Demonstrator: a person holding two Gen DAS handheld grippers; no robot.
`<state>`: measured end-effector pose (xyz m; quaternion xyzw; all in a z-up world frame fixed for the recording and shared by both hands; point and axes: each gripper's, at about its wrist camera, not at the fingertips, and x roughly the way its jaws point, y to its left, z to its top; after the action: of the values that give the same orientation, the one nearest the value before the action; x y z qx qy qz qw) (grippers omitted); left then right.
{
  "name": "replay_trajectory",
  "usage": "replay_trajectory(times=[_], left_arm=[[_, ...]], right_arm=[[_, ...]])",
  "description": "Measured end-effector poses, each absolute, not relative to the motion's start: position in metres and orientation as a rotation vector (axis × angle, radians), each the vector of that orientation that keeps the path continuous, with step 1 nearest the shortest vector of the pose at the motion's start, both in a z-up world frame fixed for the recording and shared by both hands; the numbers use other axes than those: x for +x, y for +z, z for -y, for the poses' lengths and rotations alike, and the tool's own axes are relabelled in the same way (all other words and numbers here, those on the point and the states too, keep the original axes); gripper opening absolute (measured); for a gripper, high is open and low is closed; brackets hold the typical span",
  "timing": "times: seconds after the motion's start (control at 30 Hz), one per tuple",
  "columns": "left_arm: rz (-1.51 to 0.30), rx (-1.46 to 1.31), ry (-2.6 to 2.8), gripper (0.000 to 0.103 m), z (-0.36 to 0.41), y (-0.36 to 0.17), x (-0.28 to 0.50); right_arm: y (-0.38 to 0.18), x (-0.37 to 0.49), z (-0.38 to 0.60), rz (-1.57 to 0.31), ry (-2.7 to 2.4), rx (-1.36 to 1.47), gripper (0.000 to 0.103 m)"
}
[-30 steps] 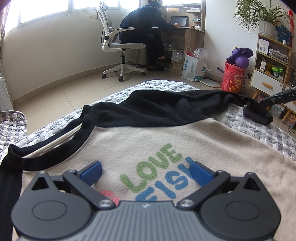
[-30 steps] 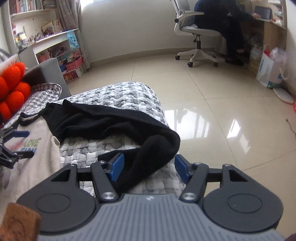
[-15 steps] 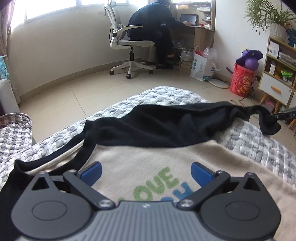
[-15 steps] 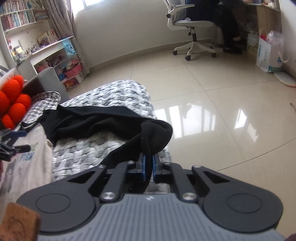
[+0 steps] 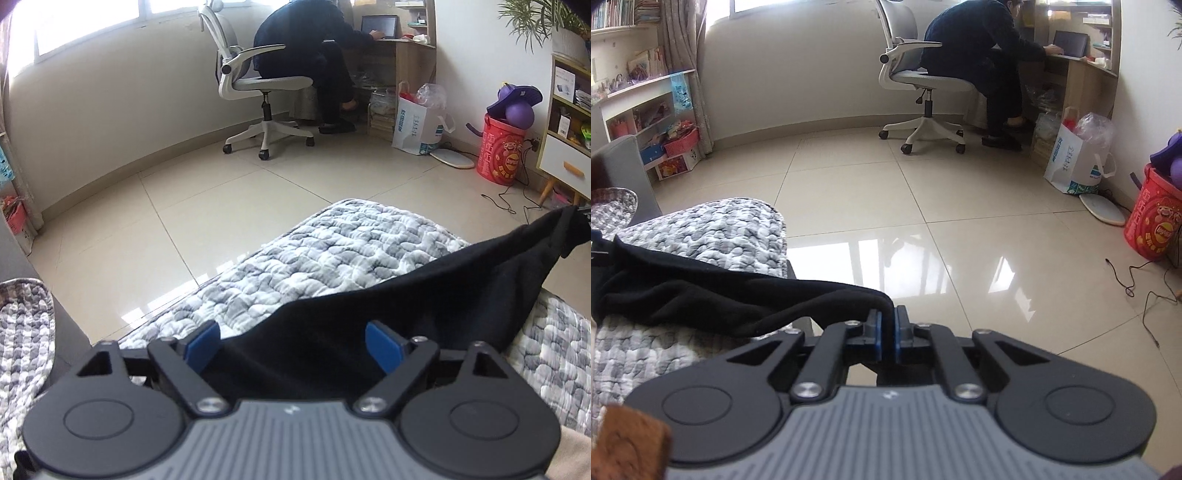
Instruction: Fold clothes
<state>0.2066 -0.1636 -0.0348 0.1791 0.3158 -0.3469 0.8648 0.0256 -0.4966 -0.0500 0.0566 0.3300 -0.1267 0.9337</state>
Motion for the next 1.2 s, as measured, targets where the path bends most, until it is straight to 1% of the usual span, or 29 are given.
replay_trajectory(times=[0.23,0.4,0.53,0.57,0.7,0.73,0.77,0.83,1.03,1.2], left_arm=[[-0.678,0.41,-0.707,0.081,0.185,-0.044,0.224],[-0.69,0.391,-0.666,0.081,0.191,-0.047,0.229],[-0.687,0.43,-0.656,0.081,0.195,-0.042,0.226],[-0.687,0.437,-0.655,0.081,0.195,-0.039,0.225],[-0.678,0.436,-0.667,0.081,0.195,-0.028,0.215],[-0.674,0.432,-0.675,0.081,0.195,-0.025,0.212],[-0.67,0.428,-0.684,0.081,0.195,-0.022,0.208],[-0.668,0.418,-0.707,0.081,0.195,-0.017,0.199],[-0.657,0.402,-0.808,0.081,0.203,-0.007,0.165],[-0.649,0.437,-0.87,0.081,0.222,-0.008,0.161]], right_arm=[[-0.072,0.053,0.512,-0.719,-0.253,0.119,0.006],[-0.101,0.065,0.523,-0.778,-0.254,0.158,0.006],[-0.124,0.056,0.533,-0.813,-0.253,0.253,0.01],[-0.129,0.05,0.535,-0.814,-0.247,0.279,0.016],[-0.139,0.028,0.543,-0.809,-0.214,0.384,0.018],[-0.14,0.025,0.544,-0.808,-0.206,0.4,0.023],[-0.139,0.021,0.544,-0.804,-0.204,0.412,0.032],[-0.136,0.015,0.543,-0.793,-0.197,0.431,0.043],[-0.126,0.015,0.546,-0.755,-0.164,0.478,0.044],[-0.117,0.046,0.546,-0.72,-0.092,0.46,0.044]])
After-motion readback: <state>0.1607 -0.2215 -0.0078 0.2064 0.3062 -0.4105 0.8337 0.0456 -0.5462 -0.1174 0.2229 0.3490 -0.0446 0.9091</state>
